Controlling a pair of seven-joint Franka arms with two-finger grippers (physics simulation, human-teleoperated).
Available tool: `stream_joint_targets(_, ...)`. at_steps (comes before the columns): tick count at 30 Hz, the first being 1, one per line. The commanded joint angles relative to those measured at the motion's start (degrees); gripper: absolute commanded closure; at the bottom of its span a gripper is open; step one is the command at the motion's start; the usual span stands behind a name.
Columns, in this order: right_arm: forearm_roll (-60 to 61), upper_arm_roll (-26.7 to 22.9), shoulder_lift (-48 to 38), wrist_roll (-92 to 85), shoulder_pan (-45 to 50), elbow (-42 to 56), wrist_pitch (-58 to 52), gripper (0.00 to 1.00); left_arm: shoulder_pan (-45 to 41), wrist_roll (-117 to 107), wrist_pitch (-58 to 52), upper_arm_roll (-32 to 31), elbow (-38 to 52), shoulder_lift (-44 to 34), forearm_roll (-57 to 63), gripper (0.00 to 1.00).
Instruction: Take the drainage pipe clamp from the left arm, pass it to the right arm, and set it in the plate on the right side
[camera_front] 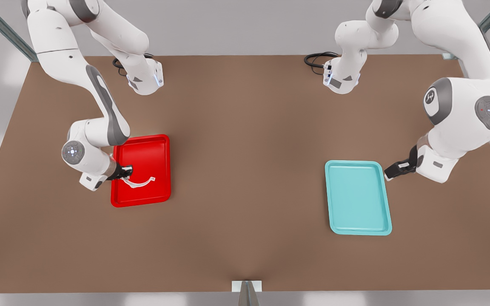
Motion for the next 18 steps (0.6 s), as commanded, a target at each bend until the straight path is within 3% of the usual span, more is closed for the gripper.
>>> stream_joint_targets(1, -0.57, -0.07, 0.12, 1.73, 0.0, -0.04, 1.22, 0.25, -0.43, 20.64, -1.78, -0.08, -0.01, 0.17, 2.94, 0.0)
stream_joint_targets(3, -0.57, -0.24, 0.56, 2.18, -0.09, 0.05, 0.78, 0.13, -0.87, 20.64, -2.14, -0.26, -0.01, 0.35, 2.94, 0.0)
stream_joint_targets(4, -0.57, -0.25, 0.29, 2.18, 0.08, 0.83, 0.25, 0.0, -0.87, 20.9, -2.14, -0.26, 0.08, 0.52, 3.02, 0.0)
stream_joint_targets(8, -3.48, 3.71, -0.41, 3.31, 0.96, 32.55, -29.53, 0.0, -0.96, 21.52, -2.14, -0.61, 1.4, 2.46, 3.02, 0.0)
stream_joint_targets(9, -3.21, -3.74, -4.1, 3.49, 8.15, 34.59, -32.35, 0.0, -1.4, 24.77, -2.31, -0.79, 1.4, 2.54, 2.94, 0.0)
stream_joint_targets(10, 1.61, -25.07, -6.47, 2.79, 26.76, 36.34, -37.45, 0.0, -1.4, 24.86, -2.49, -0.79, 1.4, 2.54, 2.94, 0.0)
stream_joint_targets(11, 4.78, -39.7, -7.88, 2.79, 39.54, 36.26, -39.56, 0.0, -1.4, 24.77, -2.4, -0.79, 1.4, 3.07, 2.94, 0.0)
stream_joint_targets(12, 5.84, -39.09, -7.88, 3.23, 39.46, 36.43, -40.44, 0.0, -1.4, 24.77, -2.58, -0.87, 1.4, 3.25, 2.85, 0.0)
stream_joint_targets(13, 5.75, -33.05, -7.71, 2.97, 33.33, 36.52, -40.79, 0.0, -1.49, 24.68, -2.58, -0.79, 1.4, 3.25, 2.85, 0.0)
stream_joint_targets(18, 5.84, -32.41, -6.48, 2.97, 32.78, 37.05, -36.93, 0.0, -2.1, 24.68, -3.45, -0.87, 1.4, 3.6, 2.76, 0.0)
